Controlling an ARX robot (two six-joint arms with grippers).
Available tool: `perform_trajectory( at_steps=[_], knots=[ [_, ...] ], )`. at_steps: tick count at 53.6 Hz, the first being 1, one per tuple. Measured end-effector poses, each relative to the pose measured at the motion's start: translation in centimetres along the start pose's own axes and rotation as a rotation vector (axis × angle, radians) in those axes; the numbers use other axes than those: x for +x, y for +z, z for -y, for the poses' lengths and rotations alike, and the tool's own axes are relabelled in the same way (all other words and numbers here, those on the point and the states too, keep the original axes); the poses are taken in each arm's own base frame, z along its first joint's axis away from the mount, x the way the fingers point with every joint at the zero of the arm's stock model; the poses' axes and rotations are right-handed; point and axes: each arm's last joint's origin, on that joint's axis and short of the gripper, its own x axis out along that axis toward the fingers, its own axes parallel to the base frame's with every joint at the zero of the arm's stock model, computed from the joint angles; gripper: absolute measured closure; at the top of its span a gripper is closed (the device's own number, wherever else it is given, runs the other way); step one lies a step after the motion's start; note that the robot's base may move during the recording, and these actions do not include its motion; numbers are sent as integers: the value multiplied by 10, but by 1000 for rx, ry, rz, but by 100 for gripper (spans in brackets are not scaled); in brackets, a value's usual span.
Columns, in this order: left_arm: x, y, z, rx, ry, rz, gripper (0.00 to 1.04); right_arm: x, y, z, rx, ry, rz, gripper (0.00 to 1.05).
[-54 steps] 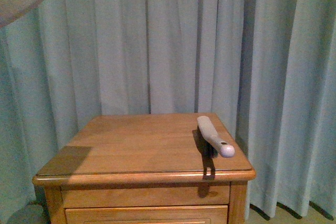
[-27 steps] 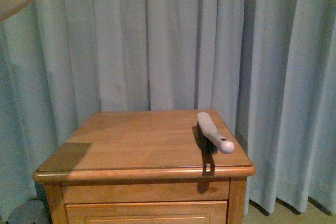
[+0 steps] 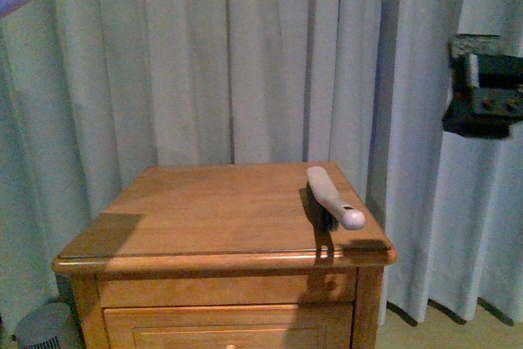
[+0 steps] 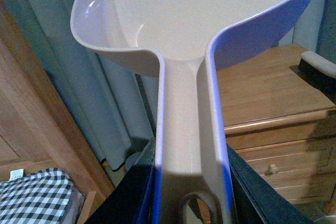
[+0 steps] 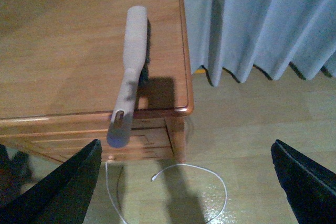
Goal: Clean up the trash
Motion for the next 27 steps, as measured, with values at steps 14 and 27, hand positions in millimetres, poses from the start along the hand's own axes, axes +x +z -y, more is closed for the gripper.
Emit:
perform_trajectory(
  at_steps=[14,27],
  knots=[
    [0,0,0,0,0,0,76,68,9,-28,40,-5,-222,7],
    [0,0,0,0,0,0,76,109,-4,-45,73,-42,-316,7]
  ],
)
